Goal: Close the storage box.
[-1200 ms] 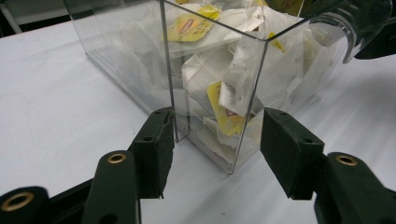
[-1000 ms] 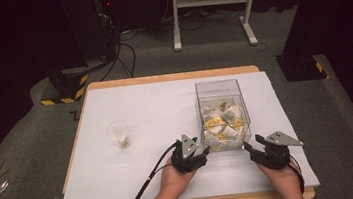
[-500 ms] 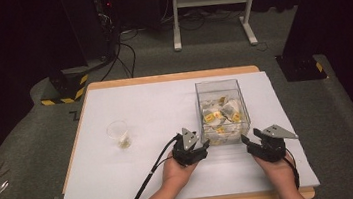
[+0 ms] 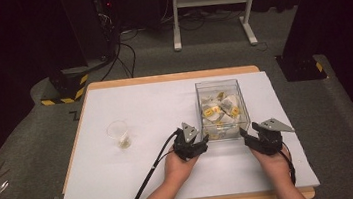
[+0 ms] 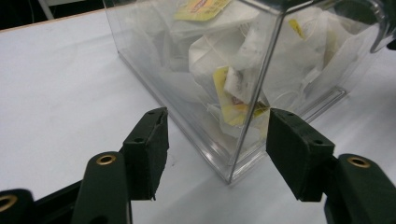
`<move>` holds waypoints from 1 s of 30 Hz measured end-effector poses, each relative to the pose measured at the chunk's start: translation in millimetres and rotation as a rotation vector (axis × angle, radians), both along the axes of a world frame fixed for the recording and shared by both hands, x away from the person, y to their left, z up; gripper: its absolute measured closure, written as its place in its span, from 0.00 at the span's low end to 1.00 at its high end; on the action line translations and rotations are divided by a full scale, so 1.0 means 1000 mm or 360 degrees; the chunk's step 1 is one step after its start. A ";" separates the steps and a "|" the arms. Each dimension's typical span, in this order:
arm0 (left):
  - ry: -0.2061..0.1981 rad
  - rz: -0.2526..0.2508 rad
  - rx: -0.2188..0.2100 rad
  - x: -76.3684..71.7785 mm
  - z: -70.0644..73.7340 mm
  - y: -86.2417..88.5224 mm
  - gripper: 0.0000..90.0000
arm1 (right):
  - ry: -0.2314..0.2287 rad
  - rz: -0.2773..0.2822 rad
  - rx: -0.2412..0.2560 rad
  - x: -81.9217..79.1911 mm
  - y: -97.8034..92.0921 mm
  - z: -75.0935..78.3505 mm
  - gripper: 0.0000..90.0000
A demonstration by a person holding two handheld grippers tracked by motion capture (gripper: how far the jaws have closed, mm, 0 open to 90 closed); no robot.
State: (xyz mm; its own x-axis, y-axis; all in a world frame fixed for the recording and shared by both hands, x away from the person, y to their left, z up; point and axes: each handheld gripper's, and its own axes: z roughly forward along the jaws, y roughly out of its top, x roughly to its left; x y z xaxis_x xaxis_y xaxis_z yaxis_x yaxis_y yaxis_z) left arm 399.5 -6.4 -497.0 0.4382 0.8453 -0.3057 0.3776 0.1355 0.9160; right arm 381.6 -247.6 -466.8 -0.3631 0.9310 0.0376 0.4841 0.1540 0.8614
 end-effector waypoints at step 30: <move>0.0015 0.0049 0.0028 0.005 -0.005 -0.007 0.47 | -0.0031 -0.0082 -0.0033 0.013 0.011 -0.005 0.50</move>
